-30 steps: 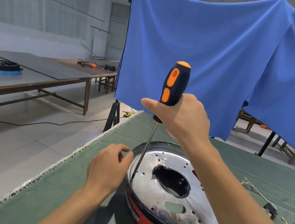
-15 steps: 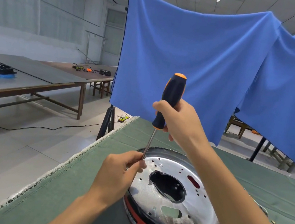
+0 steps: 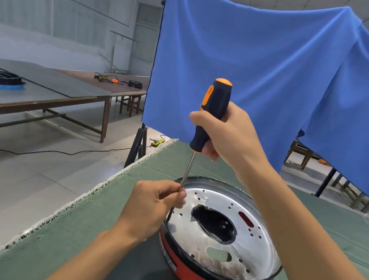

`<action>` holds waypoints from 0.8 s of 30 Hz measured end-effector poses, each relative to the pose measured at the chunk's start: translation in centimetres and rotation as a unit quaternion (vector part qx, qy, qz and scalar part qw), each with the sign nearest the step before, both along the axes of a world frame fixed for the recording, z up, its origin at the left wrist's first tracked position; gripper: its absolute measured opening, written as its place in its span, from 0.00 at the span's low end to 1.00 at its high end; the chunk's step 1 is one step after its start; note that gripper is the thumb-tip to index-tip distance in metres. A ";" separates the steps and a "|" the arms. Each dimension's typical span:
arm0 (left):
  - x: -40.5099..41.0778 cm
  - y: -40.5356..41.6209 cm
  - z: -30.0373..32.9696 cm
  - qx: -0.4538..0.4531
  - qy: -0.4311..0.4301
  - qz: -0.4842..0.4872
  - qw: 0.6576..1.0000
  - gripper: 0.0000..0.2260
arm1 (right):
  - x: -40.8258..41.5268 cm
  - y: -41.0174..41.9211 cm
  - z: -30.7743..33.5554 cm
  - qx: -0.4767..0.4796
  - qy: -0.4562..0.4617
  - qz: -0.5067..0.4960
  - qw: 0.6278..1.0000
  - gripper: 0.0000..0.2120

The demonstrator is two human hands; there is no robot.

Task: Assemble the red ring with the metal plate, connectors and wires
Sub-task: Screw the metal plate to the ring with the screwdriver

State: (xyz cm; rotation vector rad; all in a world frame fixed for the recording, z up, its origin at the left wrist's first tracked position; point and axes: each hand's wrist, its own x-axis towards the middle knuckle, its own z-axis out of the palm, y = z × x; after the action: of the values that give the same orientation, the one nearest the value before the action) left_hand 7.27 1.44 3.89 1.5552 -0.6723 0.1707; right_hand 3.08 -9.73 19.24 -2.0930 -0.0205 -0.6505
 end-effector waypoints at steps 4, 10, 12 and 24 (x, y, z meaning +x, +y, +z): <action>0.2 0.3 -0.1 0.030 -0.011 -0.028 0.999 0.05 | -0.1 -0.2 0.6 0.002 0.001 0.005 1.000 0.10; 0.6 0.7 -0.3 0.049 -0.015 -0.008 0.999 0.04 | 1.1 0.5 0.0 -0.044 -0.023 -0.117 0.992 0.21; 0.3 0.7 -0.2 0.025 0.042 -0.049 0.998 0.06 | 1.0 0.6 0.2 -0.019 -0.019 -0.085 0.996 0.18; 0.5 0.4 -0.5 0.053 -0.014 -0.010 0.998 0.06 | 0.6 1.4 1.0 -0.048 -0.033 -0.089 0.994 0.24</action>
State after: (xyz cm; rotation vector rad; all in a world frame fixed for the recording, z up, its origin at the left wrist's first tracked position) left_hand 7.81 1.89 3.35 1.6484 -0.7288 0.1436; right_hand 3.65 -8.33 20.28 -2.1821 0.1005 -0.8404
